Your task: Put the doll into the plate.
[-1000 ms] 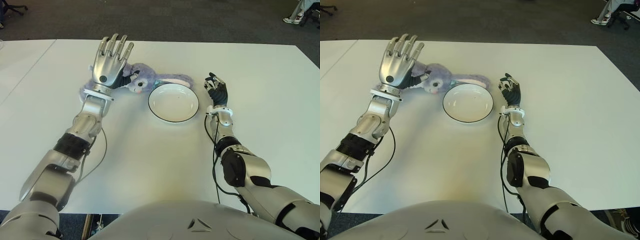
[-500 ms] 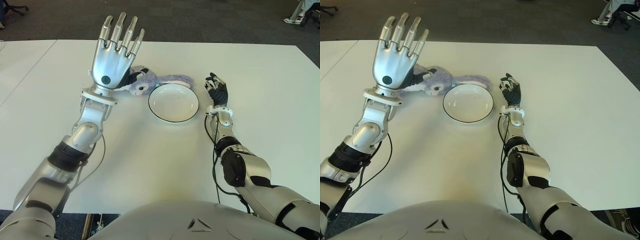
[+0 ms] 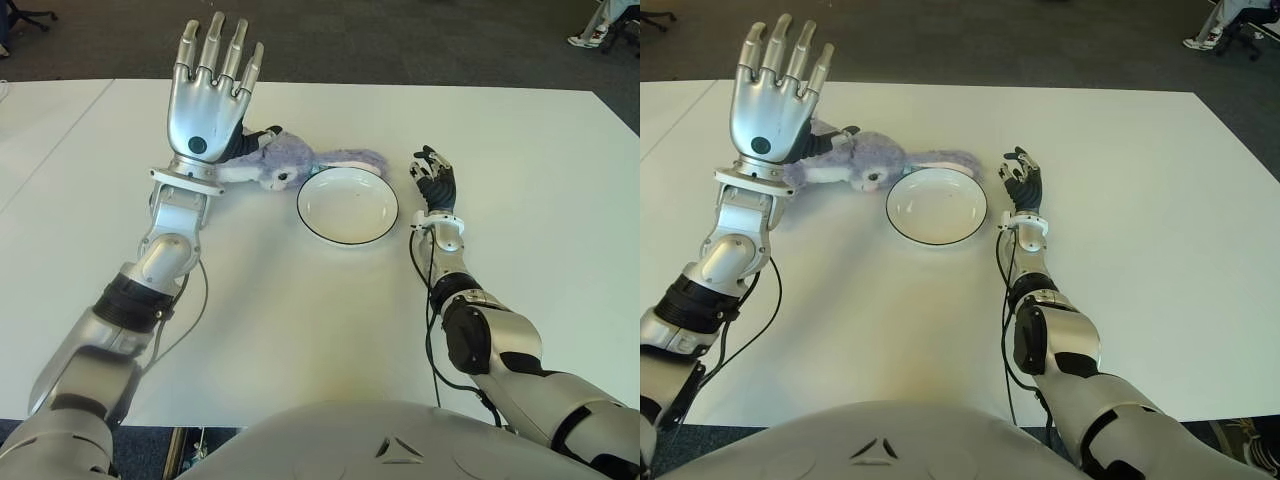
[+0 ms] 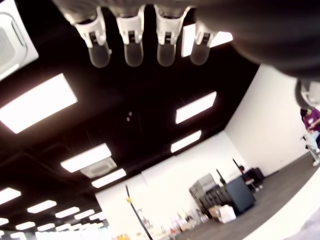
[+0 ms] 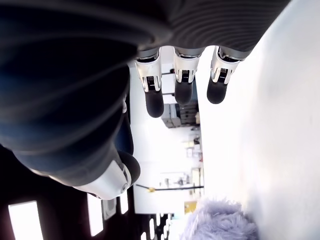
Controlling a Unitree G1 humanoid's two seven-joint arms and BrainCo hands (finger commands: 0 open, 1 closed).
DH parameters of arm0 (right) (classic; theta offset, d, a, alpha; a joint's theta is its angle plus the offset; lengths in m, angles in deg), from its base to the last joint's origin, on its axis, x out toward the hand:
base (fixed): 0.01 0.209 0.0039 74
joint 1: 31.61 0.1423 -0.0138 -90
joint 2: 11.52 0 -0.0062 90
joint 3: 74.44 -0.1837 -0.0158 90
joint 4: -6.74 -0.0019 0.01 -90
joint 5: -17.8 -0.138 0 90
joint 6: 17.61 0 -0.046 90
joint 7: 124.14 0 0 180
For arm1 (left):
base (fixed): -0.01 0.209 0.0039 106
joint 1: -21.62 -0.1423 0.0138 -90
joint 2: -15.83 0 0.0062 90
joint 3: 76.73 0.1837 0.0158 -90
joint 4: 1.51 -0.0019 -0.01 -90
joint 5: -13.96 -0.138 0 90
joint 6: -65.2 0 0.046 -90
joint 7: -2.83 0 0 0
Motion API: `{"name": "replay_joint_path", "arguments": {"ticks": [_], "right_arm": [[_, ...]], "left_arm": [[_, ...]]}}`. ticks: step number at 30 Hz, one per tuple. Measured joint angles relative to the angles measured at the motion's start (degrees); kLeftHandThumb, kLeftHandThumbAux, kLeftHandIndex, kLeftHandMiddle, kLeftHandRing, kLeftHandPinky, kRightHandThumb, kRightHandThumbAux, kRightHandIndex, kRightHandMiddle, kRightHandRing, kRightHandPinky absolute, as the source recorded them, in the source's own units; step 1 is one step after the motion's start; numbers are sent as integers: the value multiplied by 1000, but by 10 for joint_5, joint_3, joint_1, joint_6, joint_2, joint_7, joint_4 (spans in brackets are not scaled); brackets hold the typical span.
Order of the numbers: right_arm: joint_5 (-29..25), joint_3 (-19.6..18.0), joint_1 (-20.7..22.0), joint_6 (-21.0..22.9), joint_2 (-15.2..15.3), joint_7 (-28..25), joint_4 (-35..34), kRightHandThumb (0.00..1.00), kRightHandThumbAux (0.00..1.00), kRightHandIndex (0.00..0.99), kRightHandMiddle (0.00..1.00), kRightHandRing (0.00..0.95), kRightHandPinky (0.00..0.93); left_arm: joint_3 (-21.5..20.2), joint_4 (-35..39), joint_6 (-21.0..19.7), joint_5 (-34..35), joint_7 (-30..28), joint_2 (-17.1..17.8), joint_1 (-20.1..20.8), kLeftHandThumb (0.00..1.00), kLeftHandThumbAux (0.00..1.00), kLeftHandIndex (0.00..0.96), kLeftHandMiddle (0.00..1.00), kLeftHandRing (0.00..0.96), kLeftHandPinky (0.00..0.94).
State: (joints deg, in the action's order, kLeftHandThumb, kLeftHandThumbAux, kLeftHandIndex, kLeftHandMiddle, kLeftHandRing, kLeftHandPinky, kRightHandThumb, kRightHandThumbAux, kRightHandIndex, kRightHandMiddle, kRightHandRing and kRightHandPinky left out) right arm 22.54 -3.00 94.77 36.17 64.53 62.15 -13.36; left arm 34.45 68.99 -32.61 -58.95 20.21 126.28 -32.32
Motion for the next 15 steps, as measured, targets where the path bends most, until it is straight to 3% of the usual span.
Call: {"name": "replay_joint_path", "arguments": {"ticks": [8,15], "right_arm": [[0,-1,0,0,0,0,0,616,814,358,109,0,0],[-5,-5,0,0,0,-9,0,633,813,364,110,4,0]], "left_arm": [[24,-140,96,55,-40,-1,63,339,179,0,0,0,25],[56,-302,144,62,-51,-9,128,342,177,0,0,0,0]]}}
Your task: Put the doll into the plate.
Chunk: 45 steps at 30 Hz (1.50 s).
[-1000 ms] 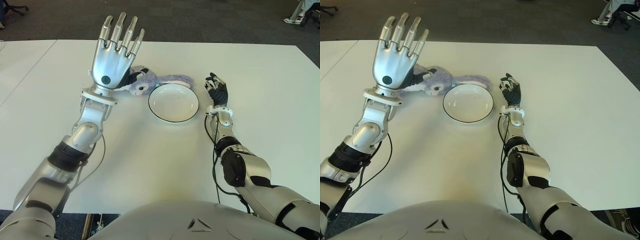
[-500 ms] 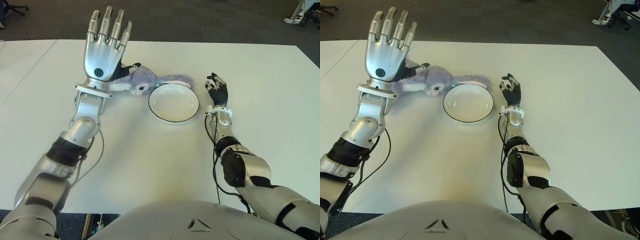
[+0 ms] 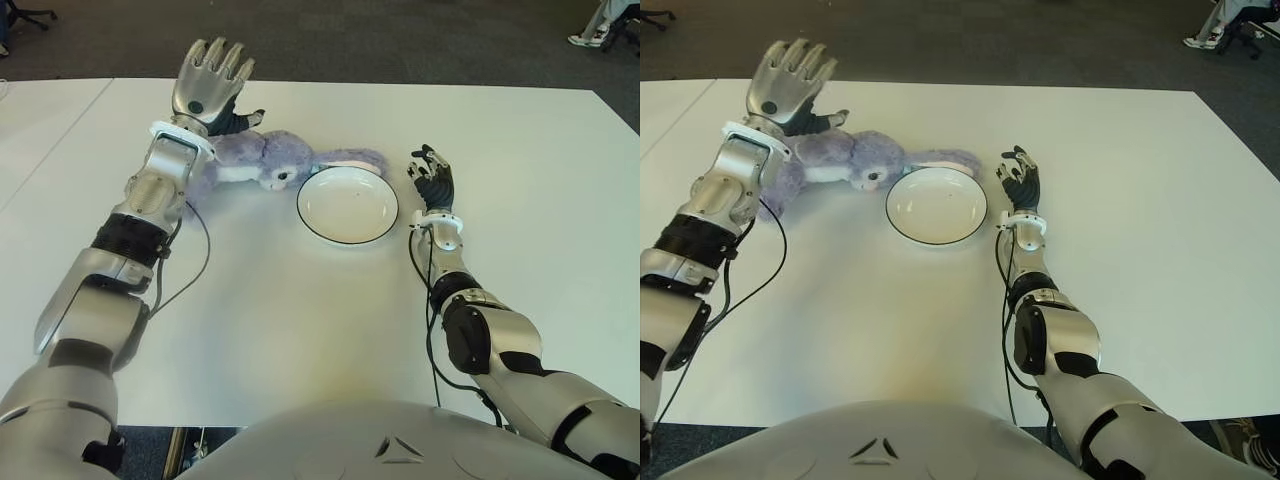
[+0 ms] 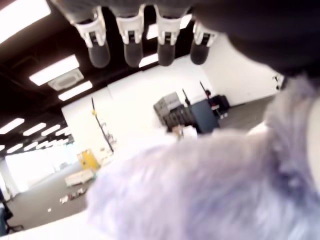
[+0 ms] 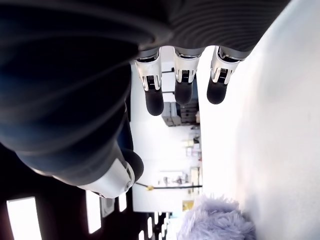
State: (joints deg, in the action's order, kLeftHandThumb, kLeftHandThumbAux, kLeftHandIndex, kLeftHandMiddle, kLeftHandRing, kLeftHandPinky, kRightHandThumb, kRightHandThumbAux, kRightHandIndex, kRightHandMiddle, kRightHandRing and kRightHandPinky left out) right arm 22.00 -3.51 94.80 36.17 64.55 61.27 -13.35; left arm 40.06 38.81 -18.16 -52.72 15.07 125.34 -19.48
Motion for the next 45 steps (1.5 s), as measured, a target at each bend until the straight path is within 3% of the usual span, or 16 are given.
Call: {"name": "replay_joint_path", "arguments": {"ticks": [4,8,10,15,21,24,33,45], "right_arm": [[1,1,0,0,0,1,0,617,811,357,110,5,0],[11,9,0,-1,1,16,0,492,801,269,91,1,0],[32,28,0,-2,1,50,2,400,769,187,66,0,0],[96,90,14,8,-7,180,10,300,699,107,47,4,0],[183,175,36,29,-8,331,32,268,616,63,43,21,11],[214,211,42,24,-3,382,39,263,597,61,47,25,17],[225,247,39,-3,16,404,46,290,586,58,37,28,55],[203,235,36,2,39,392,50,407,620,77,48,39,57]], "left_arm": [[16,-76,19,7,-9,-8,42,343,185,0,0,0,0],[29,-130,29,15,-14,-19,74,347,210,0,0,0,0],[33,-156,33,21,-15,-26,86,355,219,0,0,0,0],[36,-201,40,45,-15,-43,98,376,225,0,0,0,0],[35,-228,50,84,-11,-61,101,393,240,0,0,0,0],[36,-230,56,99,-5,-65,101,398,250,0,0,0,0],[37,-221,76,132,-3,-61,93,432,252,0,0,0,0],[33,-180,122,181,-66,-37,75,445,254,0,0,0,0]]}}
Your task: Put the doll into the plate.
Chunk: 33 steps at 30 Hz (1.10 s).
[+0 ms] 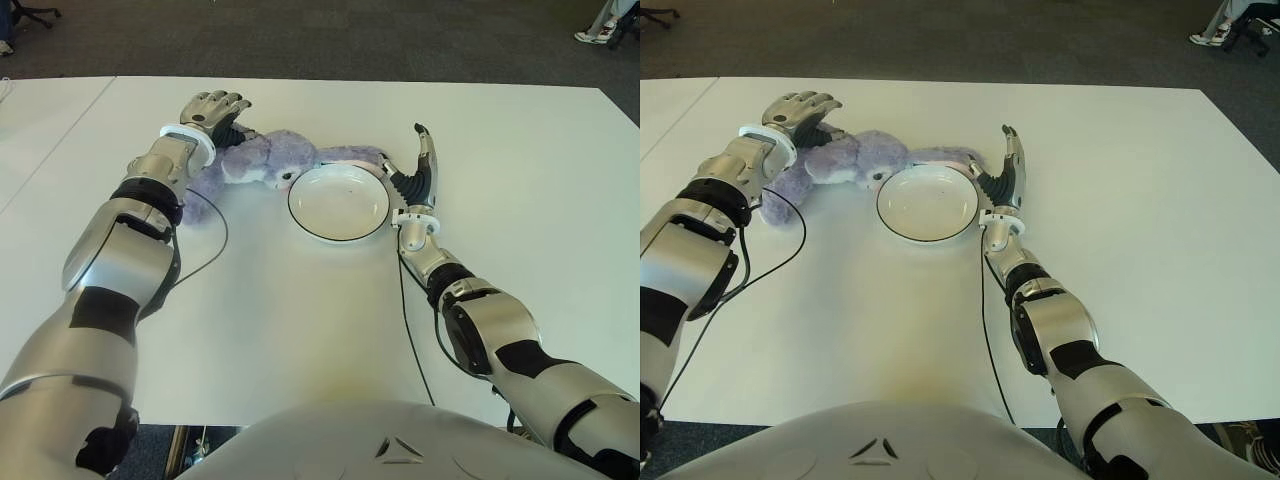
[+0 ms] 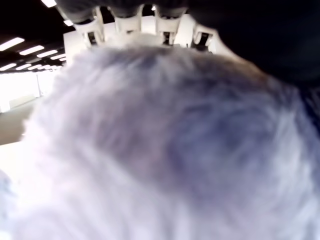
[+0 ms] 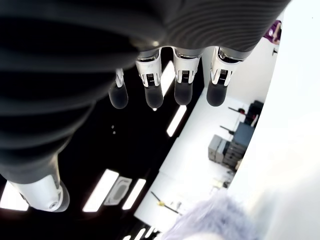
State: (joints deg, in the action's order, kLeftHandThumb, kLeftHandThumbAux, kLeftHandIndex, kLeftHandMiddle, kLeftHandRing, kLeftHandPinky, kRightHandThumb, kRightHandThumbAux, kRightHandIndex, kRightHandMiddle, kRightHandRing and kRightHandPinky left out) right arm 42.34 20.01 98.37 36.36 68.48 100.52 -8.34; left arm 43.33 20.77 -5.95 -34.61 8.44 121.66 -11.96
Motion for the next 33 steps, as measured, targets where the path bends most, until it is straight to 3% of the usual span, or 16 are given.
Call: {"name": "replay_joint_path", "arguments": {"ticks": [13,15,18,20,22,24,28,32,33], "right_arm": [[-15,-8,0,9,-1,-12,2,519,638,86,54,55,79],[-14,-8,0,12,-1,-12,1,551,644,87,56,64,84],[-15,-7,0,14,-1,-12,1,688,662,96,52,85,112],[-15,-7,0,14,-1,-11,1,705,663,97,51,87,115],[-15,-7,-1,14,-1,-10,1,850,685,109,44,115,157],[-15,-7,-1,14,-1,-7,1,916,695,117,39,124,185],[-15,-7,-1,14,-3,-1,1,994,703,125,33,125,258],[-15,-7,-1,14,-4,3,1,1000,717,129,30,121,306],[-15,-6,-1,14,-4,3,1,1000,728,132,31,122,355]], "left_arm": [[-27,167,43,85,-156,47,-71,416,241,0,0,0,0],[-27,200,44,93,-194,56,-82,410,264,0,0,0,0],[-28,250,40,106,-249,68,-97,403,284,0,0,0,0],[-29,287,32,115,-282,75,-109,401,285,0,0,0,0],[-33,314,23,121,-306,79,-120,368,279,0,0,0,0],[-38,347,14,129,-336,85,-132,347,271,0,0,0,0],[-46,396,-2,139,-381,96,-147,334,266,0,0,0,20],[-51,427,-17,142,-411,101,-153,331,269,0,0,0,9],[-52,432,-19,143,-418,102,-154,329,273,0,0,0,11]]}}
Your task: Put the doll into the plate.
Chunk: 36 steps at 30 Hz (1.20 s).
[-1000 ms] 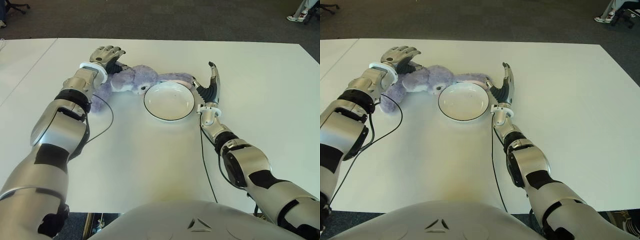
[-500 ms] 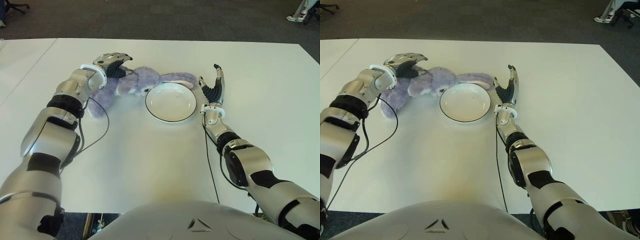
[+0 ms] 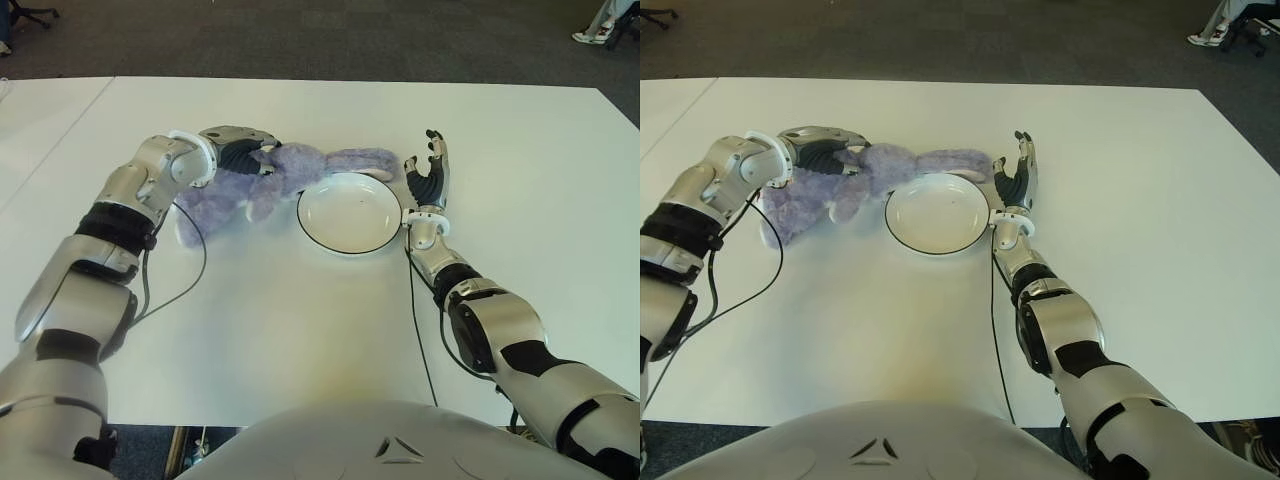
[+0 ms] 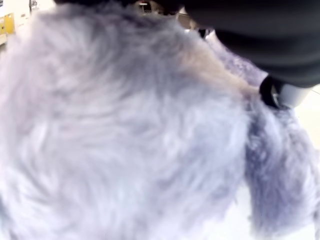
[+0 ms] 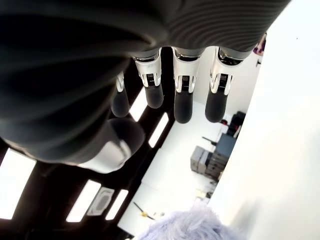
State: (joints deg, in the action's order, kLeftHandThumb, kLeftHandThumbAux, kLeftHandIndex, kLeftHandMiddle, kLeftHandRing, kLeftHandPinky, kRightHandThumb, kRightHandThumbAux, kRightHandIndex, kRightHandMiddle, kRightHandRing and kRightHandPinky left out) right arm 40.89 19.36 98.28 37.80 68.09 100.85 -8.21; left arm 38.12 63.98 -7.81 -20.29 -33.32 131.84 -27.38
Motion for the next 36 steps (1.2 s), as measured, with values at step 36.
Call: {"name": "replay_joint_path", "arguments": {"ticks": [36], "right_arm": [[0,16,3,-6,7,45,-4,1000,740,191,89,175,418]], "left_arm": [[62,-141,18,-49,5,-26,44,402,337,0,0,95,275]]}}
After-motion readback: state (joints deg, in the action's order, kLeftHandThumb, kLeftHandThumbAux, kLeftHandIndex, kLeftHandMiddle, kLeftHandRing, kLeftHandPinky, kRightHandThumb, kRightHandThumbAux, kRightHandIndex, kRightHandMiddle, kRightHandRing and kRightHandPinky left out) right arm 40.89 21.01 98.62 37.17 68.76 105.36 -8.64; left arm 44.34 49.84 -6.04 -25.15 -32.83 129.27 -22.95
